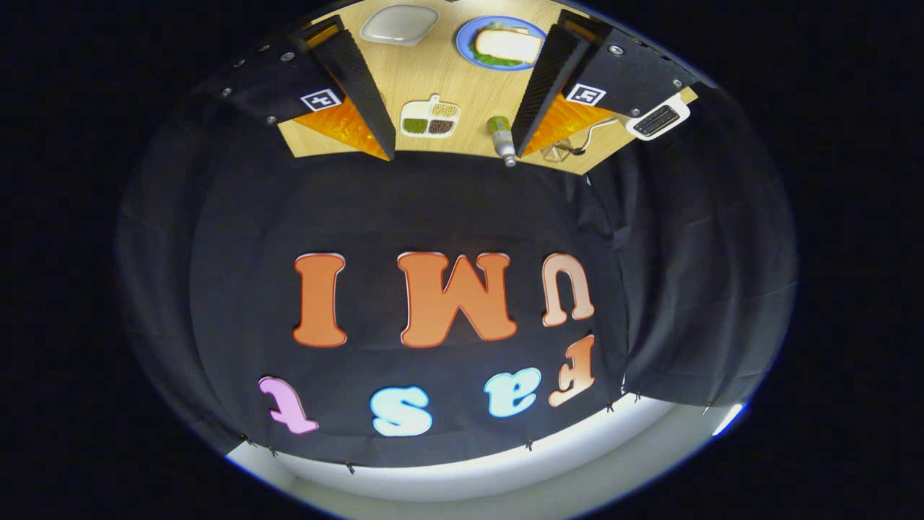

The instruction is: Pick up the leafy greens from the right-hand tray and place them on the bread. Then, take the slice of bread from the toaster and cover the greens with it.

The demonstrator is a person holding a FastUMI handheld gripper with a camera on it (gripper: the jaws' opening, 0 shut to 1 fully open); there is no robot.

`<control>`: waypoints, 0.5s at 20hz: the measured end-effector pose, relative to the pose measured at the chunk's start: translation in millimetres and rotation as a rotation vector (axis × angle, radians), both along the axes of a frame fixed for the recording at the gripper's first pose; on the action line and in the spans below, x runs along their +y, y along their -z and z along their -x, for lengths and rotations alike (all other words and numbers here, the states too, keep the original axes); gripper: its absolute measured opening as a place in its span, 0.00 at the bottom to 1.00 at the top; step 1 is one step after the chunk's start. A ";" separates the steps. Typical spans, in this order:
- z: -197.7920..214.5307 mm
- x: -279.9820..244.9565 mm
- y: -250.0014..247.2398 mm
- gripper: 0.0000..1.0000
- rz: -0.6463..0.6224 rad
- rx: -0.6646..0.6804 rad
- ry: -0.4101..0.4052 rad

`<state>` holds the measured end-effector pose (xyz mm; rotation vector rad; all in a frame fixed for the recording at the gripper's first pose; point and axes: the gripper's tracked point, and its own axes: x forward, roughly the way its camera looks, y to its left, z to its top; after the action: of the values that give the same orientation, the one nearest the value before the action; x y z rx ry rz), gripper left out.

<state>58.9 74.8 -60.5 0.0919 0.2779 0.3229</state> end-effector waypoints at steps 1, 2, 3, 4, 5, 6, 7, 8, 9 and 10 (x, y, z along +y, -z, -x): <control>2.3 -2.7 -15.4 0.97 -0.012 -0.032 0.012; 3.4 -5.7 -30.8 0.97 -0.019 -0.065 0.023; 6.9 -8.8 -44.5 0.97 -0.024 -0.094 0.032; 9.0 -11.0 -57.7 0.97 -0.027 -0.121 0.038; 11.8 -15.5 -68.8 0.97 -0.031 -0.144 0.047; 16.3 -21.4 -80.4 0.97 -0.034 -0.169 0.055; 22.9 -27.1 -89.9 0.97 -0.035 -0.195 0.067; 25.7 -32.2 -100.3 0.97 -0.036 -0.231 0.085; 27.3 -36.5 -108.7 0.97 -0.039 -0.265 0.102; 29.3 -40.6 -116.5 0.97 -0.041 -0.292 0.124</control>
<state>29.5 34.3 56.1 0.1008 -0.0238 0.2154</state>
